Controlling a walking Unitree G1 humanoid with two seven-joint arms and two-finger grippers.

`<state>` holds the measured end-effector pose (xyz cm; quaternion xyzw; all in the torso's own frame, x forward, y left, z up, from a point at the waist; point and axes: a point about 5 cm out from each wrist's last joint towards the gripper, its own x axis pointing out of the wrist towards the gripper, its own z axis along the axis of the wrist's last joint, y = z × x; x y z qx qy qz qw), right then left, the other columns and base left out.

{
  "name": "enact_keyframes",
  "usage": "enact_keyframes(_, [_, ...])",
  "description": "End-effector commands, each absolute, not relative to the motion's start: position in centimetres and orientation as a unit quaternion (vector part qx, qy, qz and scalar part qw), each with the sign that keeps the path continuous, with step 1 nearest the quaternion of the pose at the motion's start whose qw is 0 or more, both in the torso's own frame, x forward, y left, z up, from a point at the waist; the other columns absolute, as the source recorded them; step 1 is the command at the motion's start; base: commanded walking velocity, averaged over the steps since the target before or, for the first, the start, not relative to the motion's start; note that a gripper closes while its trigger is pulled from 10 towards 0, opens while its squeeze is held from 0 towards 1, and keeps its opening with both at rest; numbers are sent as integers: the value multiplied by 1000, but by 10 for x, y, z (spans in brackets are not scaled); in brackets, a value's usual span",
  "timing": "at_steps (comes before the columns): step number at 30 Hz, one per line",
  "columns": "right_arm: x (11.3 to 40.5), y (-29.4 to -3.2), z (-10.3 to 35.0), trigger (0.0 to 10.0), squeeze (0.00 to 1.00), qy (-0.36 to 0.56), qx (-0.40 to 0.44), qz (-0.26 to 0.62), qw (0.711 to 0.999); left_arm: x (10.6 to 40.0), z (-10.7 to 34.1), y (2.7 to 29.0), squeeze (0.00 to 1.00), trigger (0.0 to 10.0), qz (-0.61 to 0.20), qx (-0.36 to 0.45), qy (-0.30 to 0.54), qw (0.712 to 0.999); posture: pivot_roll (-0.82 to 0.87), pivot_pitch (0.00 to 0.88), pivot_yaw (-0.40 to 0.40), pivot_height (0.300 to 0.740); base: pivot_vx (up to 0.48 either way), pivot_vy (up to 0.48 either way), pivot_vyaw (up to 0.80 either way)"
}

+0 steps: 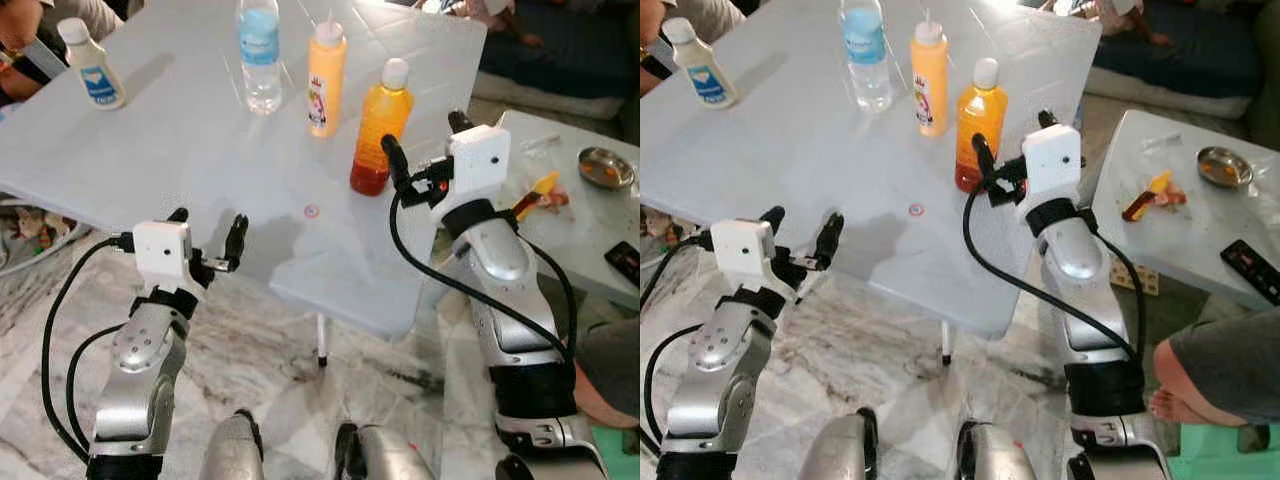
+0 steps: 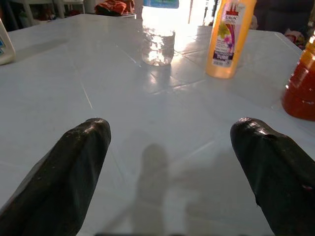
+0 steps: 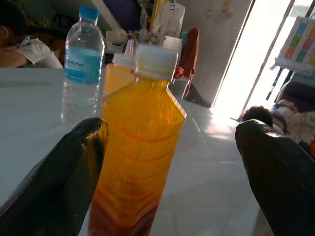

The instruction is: Restocking fridge

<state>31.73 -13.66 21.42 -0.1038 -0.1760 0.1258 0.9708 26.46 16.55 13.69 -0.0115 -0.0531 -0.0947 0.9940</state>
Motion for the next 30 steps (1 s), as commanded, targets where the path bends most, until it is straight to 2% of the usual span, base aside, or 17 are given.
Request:
enact_keyframes(1, [317,-137,225,10000,0,-199,-111,120,966,264,137,167,0,10000,-92,-12,-55,994,25,156,-15,740,0,0,0])
enact_keyframes(10, [329,-141,237,10000,0,-207,-78,124,967,264,137,165,0,10000,-93,-11,-54,994,30,161,-11,740,0,0,0])
enact_keyframes(22, [352,-126,254,10000,0,-223,-60,172,958,263,139,169,0,10000,-93,-4,-53,994,53,174,-6,740,0,0,0])
enact_keyframes(30, [360,-127,257,10000,0,-225,-59,173,957,261,139,169,0,10000,-94,-3,-49,994,60,185,-3,740,0,0,0])
